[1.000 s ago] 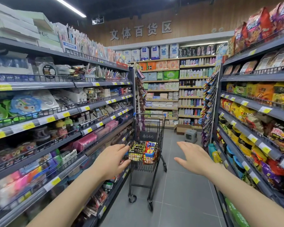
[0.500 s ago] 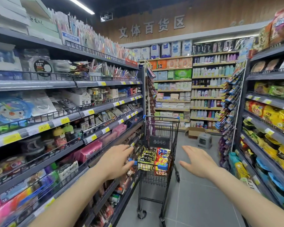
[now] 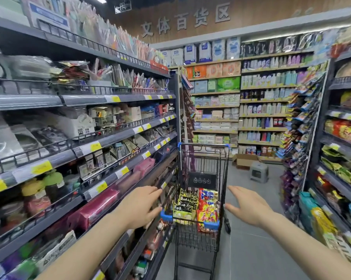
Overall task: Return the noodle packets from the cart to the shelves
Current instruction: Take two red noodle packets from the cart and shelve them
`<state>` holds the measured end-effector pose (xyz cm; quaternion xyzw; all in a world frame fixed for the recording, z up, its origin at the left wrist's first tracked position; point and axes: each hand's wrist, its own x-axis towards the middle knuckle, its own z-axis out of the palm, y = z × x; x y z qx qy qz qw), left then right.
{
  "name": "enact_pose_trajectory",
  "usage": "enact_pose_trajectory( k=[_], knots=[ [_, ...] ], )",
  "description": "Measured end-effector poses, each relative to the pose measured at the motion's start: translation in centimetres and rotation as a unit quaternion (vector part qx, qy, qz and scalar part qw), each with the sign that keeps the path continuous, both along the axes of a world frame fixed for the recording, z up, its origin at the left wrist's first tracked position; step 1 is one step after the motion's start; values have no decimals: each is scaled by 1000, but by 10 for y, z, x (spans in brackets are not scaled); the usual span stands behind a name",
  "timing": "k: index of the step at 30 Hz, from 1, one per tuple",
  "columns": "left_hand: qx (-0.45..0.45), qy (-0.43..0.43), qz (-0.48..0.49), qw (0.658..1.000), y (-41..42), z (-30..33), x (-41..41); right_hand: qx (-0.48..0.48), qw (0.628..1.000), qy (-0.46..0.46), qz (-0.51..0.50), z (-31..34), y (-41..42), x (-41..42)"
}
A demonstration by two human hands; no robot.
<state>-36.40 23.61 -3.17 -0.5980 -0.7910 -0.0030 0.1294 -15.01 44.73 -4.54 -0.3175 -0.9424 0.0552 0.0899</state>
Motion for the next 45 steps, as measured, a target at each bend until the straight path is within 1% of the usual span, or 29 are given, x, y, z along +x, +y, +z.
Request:
enact_pose_trajectory(
  k=[2, 8, 14, 19, 26, 32, 36, 41, 42, 43, 45],
  knots=[
    [12, 10, -11, 1000, 24, -5, -21, 0, 1000, -6, -3, -5, 24, -21],
    [-2, -6, -4, 1000, 108, -17, -89, 7, 1000, -5, -6, -9, 103, -84],
    [-19, -3, -5, 1000, 190, -30, -146, -2, 1000, -13, -15, -13, 177, -142],
    [-38, -10, -10, 999, 235, -46, -195, -27, 999, -27, -20, -27, 219, -195],
    [-61, -21, -25, 998, 309, -62, -285, -49, 998, -26, -29, -46, 277, -282],
    [-63, -34, -57, 996, 378, -68, -363, -87, 994, -10, -67, -63, 332, -352],
    [-97, -84, -59, 990, 417, -103, -404, -130, 985, 15, -115, -93, 363, -382],
    [-165, -110, -74, 977, 451, -154, -433, -190, 970, -20, -151, -157, 376, -399],
    [-169, -115, -83, 975, 457, -167, -437, -200, 967, -21, -155, -170, 377, -401],
    [-147, -129, -91, 977, 463, -181, -442, -213, 963, -25, -161, -186, 381, -403],
    [-124, -118, -94, 981, 473, -204, -449, -248, 949, -47, -187, -220, 388, -407]
  ],
)
